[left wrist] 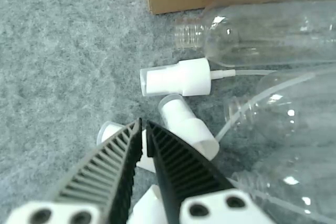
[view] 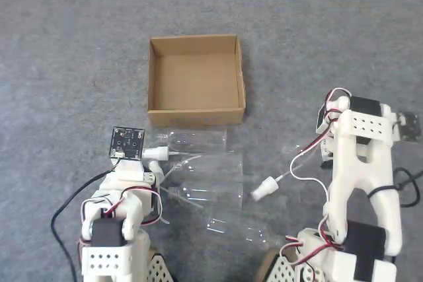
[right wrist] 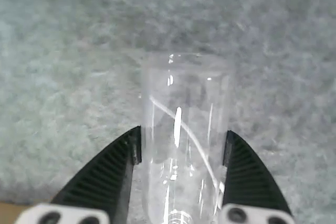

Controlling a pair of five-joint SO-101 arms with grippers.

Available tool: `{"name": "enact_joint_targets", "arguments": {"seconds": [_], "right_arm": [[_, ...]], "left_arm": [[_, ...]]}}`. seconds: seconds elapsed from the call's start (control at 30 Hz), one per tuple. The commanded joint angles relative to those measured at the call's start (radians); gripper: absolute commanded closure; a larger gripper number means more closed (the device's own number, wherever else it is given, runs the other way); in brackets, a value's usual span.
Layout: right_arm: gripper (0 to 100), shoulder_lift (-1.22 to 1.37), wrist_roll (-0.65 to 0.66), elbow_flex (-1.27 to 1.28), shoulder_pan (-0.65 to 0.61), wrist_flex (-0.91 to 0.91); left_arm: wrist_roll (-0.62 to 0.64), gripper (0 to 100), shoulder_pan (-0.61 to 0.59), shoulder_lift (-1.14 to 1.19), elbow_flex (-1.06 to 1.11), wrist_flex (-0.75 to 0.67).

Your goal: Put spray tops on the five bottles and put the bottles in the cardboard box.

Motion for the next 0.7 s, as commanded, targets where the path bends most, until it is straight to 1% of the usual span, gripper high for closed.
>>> {"name": "enact_joint_targets", "arguments": {"seconds": [0.0,0.1,0.23,0.5,0.67], "right_arm": [[82.0,-0.056,-0.086,-0.002,-0.002,0.024],[82.0,-0.056,-0.100,-0.003,-0.002,0.068],[82.0,-0.056,-0.097,-0.003,-0.002,0.068],[82.2,-0.064,0.008,0.002,-0.010,0.070],[81.9,-0.056,0.009,0.002,-0.002,0.074]], "left_arm": [[-0.005,99,-0.005,-0.025,-0.013,0.005],[-0.005,99,-0.005,-0.025,-0.013,0.005],[-0.005,99,-0.005,-0.025,-0.013,0.005],[-0.005,99,-0.005,-0.025,-0.013,0.005],[-0.005,99,-0.005,-0.025,-0.013,0.005]]}}
